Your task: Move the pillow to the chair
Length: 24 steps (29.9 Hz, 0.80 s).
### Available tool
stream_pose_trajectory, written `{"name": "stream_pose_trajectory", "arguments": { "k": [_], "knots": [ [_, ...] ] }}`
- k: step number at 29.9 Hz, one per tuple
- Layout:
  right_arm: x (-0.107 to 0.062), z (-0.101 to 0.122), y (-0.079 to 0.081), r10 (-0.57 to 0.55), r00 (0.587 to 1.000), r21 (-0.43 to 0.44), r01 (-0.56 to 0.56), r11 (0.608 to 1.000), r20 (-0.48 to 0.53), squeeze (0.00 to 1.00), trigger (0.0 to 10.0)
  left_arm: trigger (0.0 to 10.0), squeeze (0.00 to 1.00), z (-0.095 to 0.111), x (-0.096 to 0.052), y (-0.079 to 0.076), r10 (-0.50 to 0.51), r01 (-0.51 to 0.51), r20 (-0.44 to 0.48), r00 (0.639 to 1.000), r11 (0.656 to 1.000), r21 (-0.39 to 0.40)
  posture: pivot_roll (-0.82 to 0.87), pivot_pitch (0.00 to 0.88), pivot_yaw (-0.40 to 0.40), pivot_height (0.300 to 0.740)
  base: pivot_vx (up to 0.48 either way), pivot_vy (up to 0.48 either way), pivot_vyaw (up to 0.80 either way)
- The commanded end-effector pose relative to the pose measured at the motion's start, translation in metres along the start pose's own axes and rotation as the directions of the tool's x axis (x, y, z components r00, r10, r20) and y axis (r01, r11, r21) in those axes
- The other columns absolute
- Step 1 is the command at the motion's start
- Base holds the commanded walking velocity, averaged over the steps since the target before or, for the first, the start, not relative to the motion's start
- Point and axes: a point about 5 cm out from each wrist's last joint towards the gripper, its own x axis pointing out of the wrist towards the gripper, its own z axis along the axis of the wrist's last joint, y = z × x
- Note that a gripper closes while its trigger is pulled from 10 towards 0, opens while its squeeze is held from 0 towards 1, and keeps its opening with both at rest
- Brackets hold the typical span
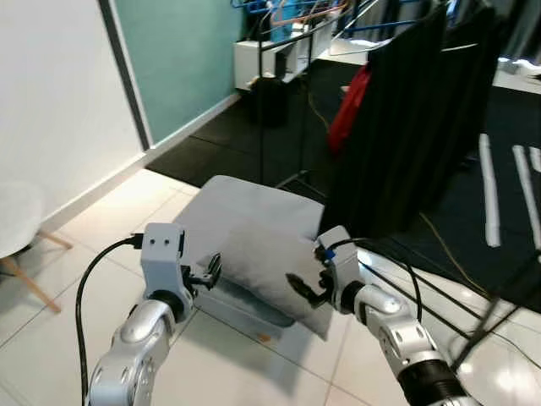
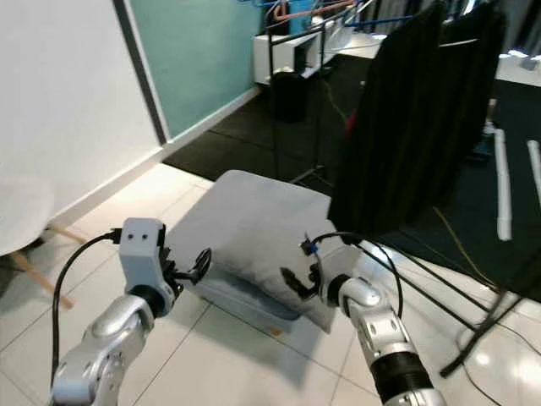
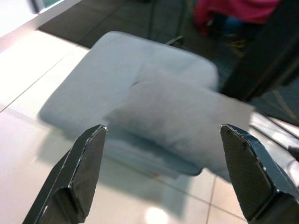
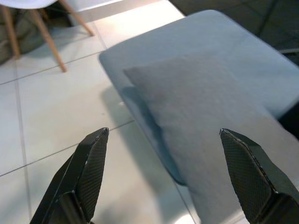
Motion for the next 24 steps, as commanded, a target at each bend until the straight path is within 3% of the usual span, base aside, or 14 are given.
{"name": "stream_pose_trajectory", "arguments": {
  "k": [1, 17, 24],
  "knots": [
    [-0.0022, -0.0059, -0.0036, -0.021, 1.0, 0.01, 0.021, 1.0, -0.016, 0.0, 10.0, 10.0, 0.0, -0.0011, 0.0017, -0.0011, -0.004, 0.004, -0.004, 1.0, 1.0, -0.007, -0.19, 0.014, -0.039, 0.74, 0.0, 0.0, 0.0],
    [-0.0033, -0.0071, -0.0062, -0.033, 0.999, 0.018, 0.033, 0.999, -0.019, 0.0, 10.0, 10.0, 0.0, -0.0006, 0.0014, -0.005, -0.035, 0.035, 0.001, 0.999, 0.999, -0.022, -0.2, 0.014, -0.04, 0.74, 0.0, 0.0, 0.0],
    [-0.0026, -0.0065, -0.0062, -0.036, 0.999, 0.022, 0.037, 0.999, -0.016, 0.0, 10.0, 10.0, 0.0, 0.0001, 0.0005, -0.0072, -0.059, 0.059, 0.005, 0.998, 0.998, -0.02, -0.2, 0.016, -0.039, 0.74, 0.253, 0.0, 0.0]
  ]
}}
